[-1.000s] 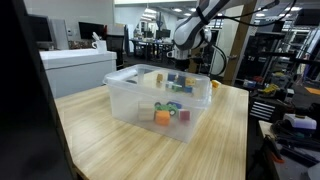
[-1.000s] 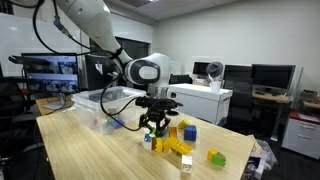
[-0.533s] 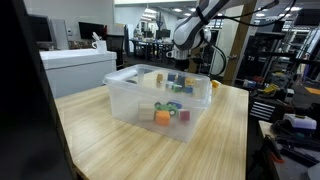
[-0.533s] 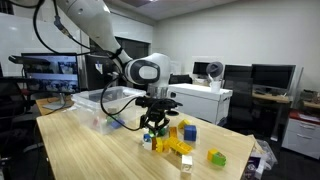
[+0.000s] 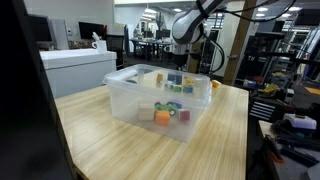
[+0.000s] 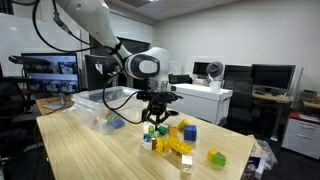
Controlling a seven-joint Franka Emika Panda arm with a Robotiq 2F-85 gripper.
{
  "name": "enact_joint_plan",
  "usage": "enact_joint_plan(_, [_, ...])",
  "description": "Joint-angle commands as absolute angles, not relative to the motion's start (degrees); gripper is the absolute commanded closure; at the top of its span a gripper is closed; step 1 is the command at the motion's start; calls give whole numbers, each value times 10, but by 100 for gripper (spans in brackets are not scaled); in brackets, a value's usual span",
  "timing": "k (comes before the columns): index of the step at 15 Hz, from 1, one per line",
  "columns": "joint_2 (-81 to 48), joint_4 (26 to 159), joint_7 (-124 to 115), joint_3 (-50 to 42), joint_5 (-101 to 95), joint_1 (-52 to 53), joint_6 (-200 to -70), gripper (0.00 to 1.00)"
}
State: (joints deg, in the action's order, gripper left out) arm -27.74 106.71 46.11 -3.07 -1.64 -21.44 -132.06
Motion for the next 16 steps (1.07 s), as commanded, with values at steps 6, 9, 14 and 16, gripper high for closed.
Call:
enact_joint_plan(6, [-223, 1083, 486, -26, 10, -210, -1282, 58])
enact_joint_plan(9, [-223, 1082, 488, -27, 15, -209, -1275, 40])
enact_joint_plan(14, [-233, 1085, 494, -28, 13, -206, -1272, 7])
enact_joint_plan(16, [-239, 1088, 493, -28, 12, -205, -1270, 0])
